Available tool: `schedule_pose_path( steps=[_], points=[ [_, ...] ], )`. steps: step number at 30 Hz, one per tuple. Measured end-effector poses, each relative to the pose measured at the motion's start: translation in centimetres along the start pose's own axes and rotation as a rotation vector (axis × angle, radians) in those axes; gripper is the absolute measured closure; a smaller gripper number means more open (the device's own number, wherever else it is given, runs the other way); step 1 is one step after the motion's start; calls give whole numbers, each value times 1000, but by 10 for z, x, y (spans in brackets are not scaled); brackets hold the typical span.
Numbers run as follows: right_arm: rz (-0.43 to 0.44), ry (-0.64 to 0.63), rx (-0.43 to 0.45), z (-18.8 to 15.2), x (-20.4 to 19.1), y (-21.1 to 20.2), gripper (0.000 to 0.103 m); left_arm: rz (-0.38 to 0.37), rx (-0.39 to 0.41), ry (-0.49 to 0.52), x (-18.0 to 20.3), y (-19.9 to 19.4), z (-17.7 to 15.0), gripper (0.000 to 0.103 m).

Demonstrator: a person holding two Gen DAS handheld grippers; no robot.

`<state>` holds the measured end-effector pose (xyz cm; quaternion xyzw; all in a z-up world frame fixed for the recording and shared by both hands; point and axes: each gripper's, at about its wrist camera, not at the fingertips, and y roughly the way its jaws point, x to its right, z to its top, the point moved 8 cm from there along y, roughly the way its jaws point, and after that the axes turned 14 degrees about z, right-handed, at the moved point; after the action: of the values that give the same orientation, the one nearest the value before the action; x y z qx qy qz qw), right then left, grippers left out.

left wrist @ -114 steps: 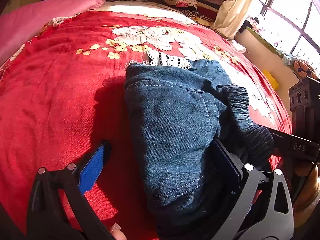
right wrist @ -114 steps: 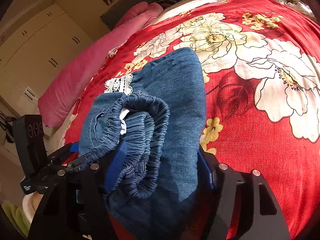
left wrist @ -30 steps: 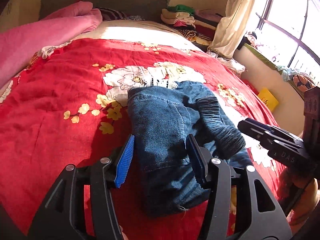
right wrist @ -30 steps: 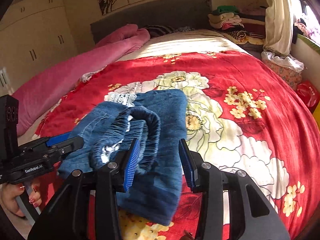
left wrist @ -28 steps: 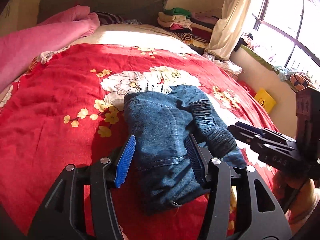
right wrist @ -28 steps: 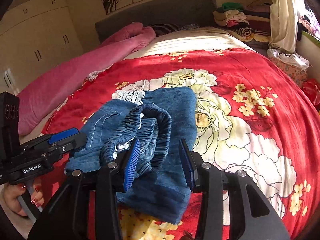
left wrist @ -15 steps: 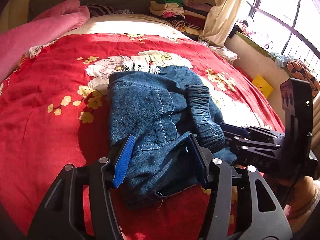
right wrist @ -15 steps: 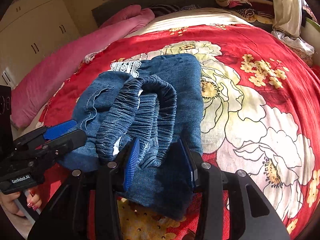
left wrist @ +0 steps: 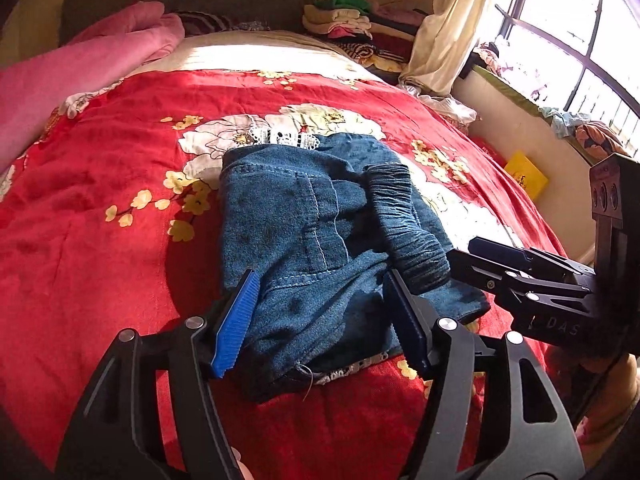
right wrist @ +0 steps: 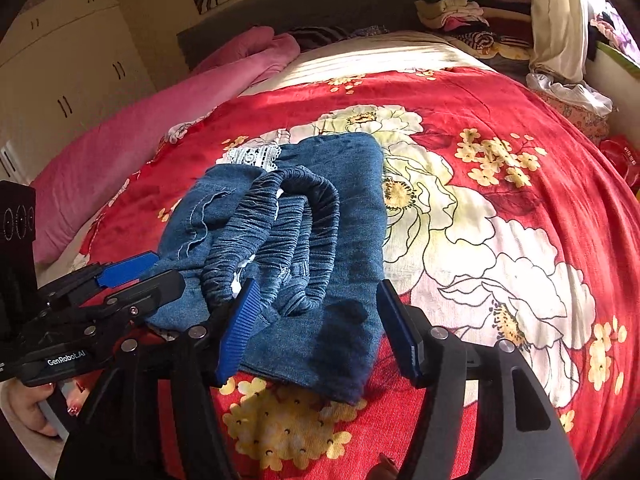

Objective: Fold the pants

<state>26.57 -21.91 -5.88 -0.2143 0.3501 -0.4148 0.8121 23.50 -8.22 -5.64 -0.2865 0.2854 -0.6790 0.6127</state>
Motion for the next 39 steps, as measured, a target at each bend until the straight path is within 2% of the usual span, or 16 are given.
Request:
schedule_pose_path(
  steps=[1, 7, 10, 25, 33, 39],
  points=[
    [-5, -1, 4, 0, 0, -3, 34, -1, 3, -1, 0, -3, 0, 44],
    [-19, -9, 31, 0, -5, -21, 30, 1, 30, -3, 1, -19, 4, 38],
    [-34, -14, 50, 1, -9, -31, 24, 13, 50, -7, 0, -29, 6, 33],
    [-68, -68, 138, 8, -37, -81, 11, 48, 117, -19, -9, -80, 5, 10],
    [-77, -89, 172, 6, -54, -104, 6, 53, 144, -11, -7, -106, -5, 10],
    [-93, -92, 187, -6, -58, -122, 5, 87, 135, -10, -9, -117, -28, 10]
  ],
)
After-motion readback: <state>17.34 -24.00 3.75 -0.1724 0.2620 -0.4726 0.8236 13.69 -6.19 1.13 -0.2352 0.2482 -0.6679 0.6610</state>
